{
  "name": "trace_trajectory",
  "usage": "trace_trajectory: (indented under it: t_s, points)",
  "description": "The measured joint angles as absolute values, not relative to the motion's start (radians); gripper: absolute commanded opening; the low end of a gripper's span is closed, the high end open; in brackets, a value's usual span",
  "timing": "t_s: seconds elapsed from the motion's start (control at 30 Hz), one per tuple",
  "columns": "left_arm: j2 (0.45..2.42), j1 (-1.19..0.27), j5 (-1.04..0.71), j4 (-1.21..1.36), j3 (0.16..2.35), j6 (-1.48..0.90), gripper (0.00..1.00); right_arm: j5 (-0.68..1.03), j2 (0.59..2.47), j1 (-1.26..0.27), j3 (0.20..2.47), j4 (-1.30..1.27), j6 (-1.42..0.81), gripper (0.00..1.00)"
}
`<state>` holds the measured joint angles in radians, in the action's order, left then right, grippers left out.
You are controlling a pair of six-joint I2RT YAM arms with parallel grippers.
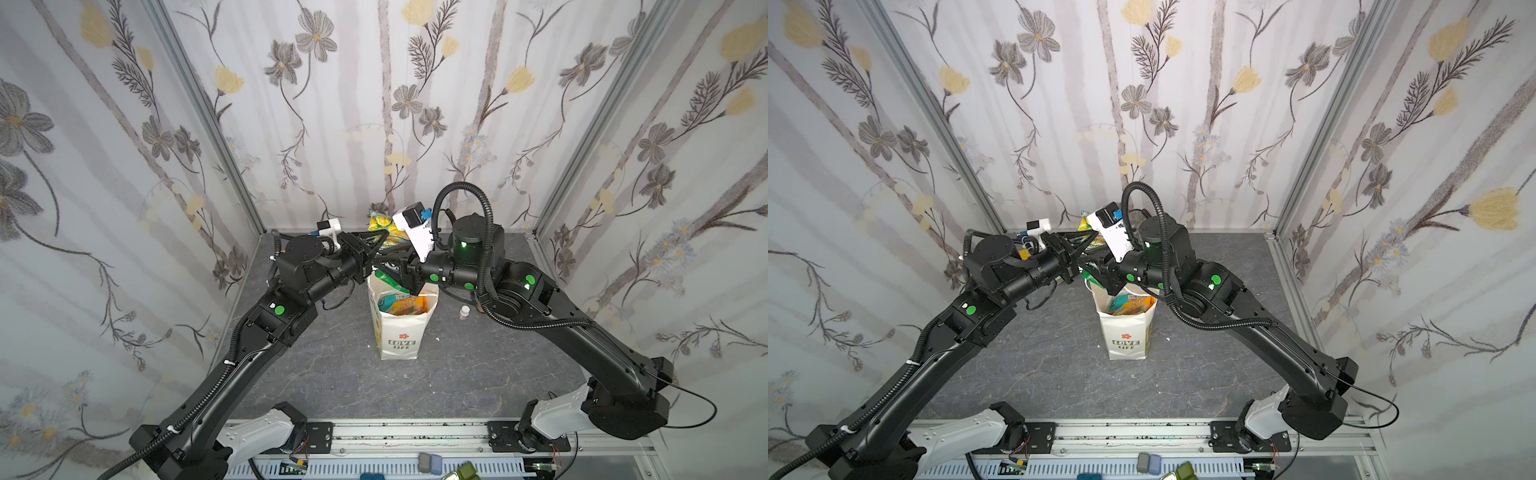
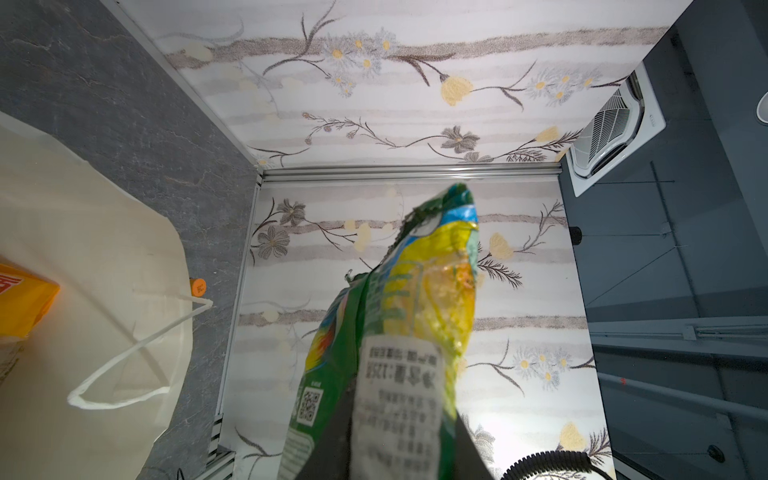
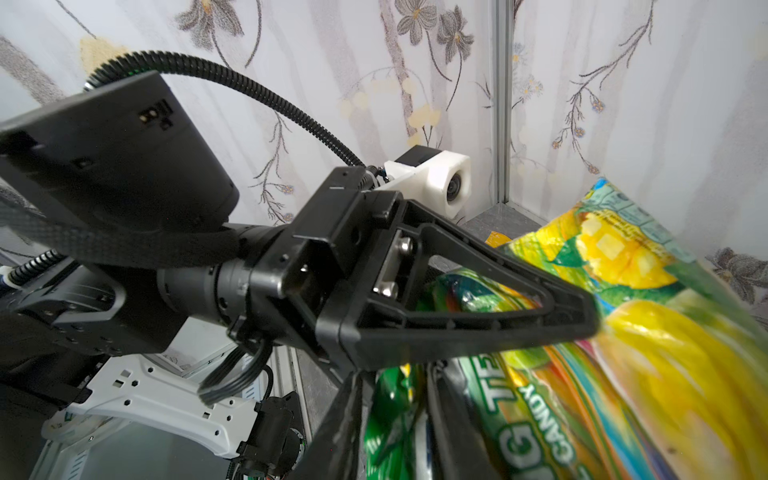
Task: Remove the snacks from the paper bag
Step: 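Pass the FOX packet from the right gripper to the left gripper, then lower the FOX packet beside the chip bags with left gripper while right withdraws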
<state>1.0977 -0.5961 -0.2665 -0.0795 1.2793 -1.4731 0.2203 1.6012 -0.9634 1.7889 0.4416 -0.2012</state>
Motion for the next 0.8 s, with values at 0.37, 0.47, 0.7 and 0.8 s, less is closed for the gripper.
trace_trajectory:
  t_s: [0.37, 0.47, 0.7, 0.8]
  points:
    - [1.099, -0.527, -0.308, -0.078, 1.322, -1.412, 0.27, 0.155, 1.411, -0.963, 1.65, 0.331, -0.22, 0.94]
    - [1.102, -0.469, -0.326, -0.079, 1.322, -1.386, 0.28, 0.112, 1.325, -0.958, 1.552, 0.257, -0.226, 0.99]
    - [1.118, -0.287, -0.398, -0.056, 1.279, -1.388, 0.28, 0.068, 1.205, -0.894, 1.391, 0.146, -0.284, 0.99]
    - [1.128, -0.196, -0.436, -0.044, 1.256, -1.398, 0.29, 0.074, 1.173, -0.876, 1.333, 0.135, -0.313, 0.99]
